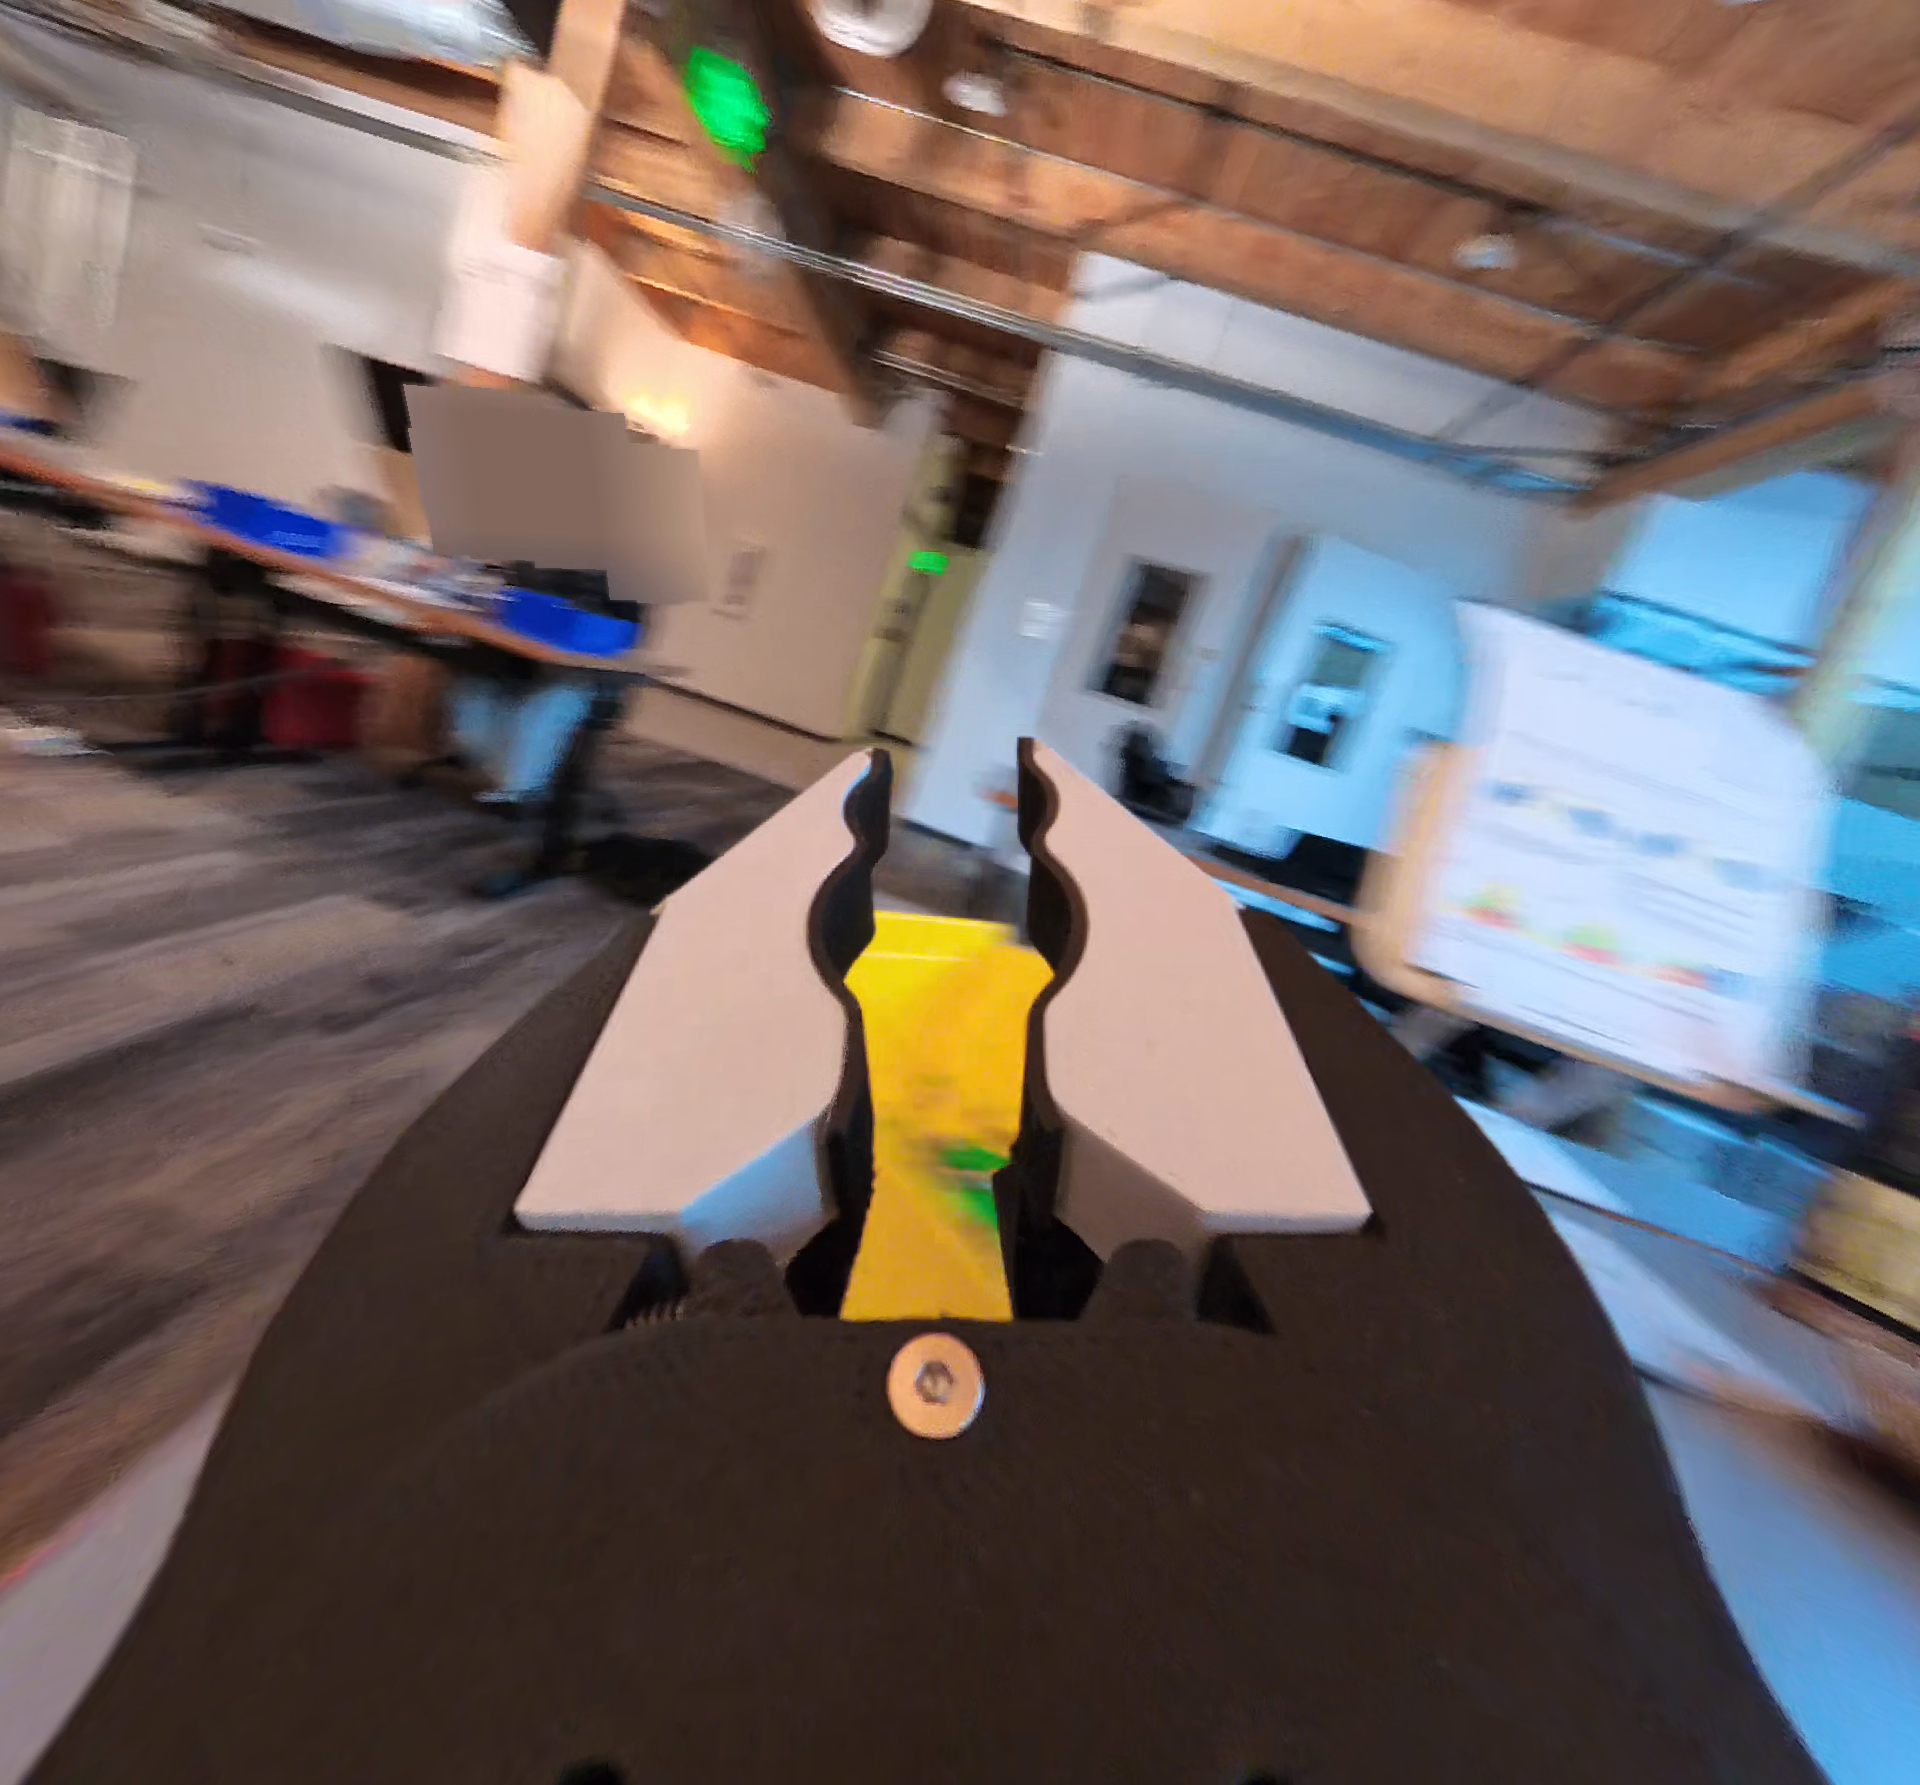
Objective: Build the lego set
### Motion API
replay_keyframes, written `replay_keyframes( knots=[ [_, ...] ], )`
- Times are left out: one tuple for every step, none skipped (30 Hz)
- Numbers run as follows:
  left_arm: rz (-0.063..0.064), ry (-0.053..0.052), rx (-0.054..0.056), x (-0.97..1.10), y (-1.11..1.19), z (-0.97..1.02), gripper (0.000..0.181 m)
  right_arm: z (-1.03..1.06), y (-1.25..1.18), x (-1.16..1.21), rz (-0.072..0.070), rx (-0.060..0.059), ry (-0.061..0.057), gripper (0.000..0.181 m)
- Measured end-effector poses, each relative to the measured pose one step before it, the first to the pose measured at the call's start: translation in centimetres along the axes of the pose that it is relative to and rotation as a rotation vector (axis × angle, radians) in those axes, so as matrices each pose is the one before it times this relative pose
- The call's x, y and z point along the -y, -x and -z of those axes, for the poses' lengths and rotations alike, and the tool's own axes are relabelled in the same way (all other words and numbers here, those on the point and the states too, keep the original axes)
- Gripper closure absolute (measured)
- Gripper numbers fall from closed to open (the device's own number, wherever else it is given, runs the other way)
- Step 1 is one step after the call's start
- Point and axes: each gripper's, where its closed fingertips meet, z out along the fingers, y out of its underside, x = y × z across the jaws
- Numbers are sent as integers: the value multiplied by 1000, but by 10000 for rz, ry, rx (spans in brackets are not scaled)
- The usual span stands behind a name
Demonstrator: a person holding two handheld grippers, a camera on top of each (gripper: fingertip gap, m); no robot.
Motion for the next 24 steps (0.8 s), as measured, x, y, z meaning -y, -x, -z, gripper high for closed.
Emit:
replay_keyframes(
  knots=[
    [112,231,-718,-98,-3165,-215,158,-245,166,-664,-509,355,44,152],
    [27,301,-717,-409,-3269,-467,159,-129,183,-443,-604,345,-37,141],
    [3,390,-685,-674,-3246,-655,159,-44,137,-330,-551,286,-24,130],
    [39,391,-697,-855,-3236,-879,159,11,135,-301,-407,237,11,122],
    [115,407,-765,-1033,-3217,-1090,159,16,109,-359,-251,182,54,116],
    [203,486,-805,-1270,-3060,-1355,158,-27,100,-488,-143,137,108,107],
    [222,590,-845,-1490,-2826,-1592,157,-82,76,-599,-110,120,169,100],
    [186,716,-887,-1691,-2513,-1796,157,-133,82,-715,-104,119,244,95],
    [157,824,-860,-1818,-2044,-1977,155,-191,68,-736,-145,117,262,90],
    [193,910,-592,-1895,-1238,-2069,151,-241,52,-698,-209,116,247,86],
    [226,868,-514,-1781,-808,-2103,145,-217,140,-440,-208,184,221,83],
    [175,791,-685,-1577,-811,-2048,143,-113,203,-86,-221,218,108,80],
    [17,682,-566,-1379,-385,-1961,143,-48,231,4,-215,182,-56,79],
    [-95,586,-146,-1277,376,-1807,143,41,163,115,-97,97,-101,79],
    [-184,476,-56,-1123,505,-1643,142,77,17,142,-22,-11,-123,80],
    [-254,383,-91,-950,433,-1533,141,101,-53,129,7,-80,-116,81],
    [-192,385,6,-918,584,-1435,140,95,-29,121,53,-91,-103,84],
    [-19,371,-58,-726,445,-1332,136,94,-64,104,131,-154,-89,86],
    [109,223,-223,-289,149,-1236,134,113,-140,68,174,-215,-56,87],
    [149,44,-263,146,60,-1124,133,95,-206,18,188,-247,-15,87],
    [174,-30,-232,402,71,-1059,132,77,-189,39,139,-205,-32,87],
    [125,-26,-243,483,10,-1046,129,82,-159,76,55,-162,-67,87],
    [16,28,-232,374,15,-1027,126,119,-183,126,5,-144,-103,87],
    [-110,54,-176,213,142,-1011,126,180,-244,140,-11,-168,-117,87]
  ],
)
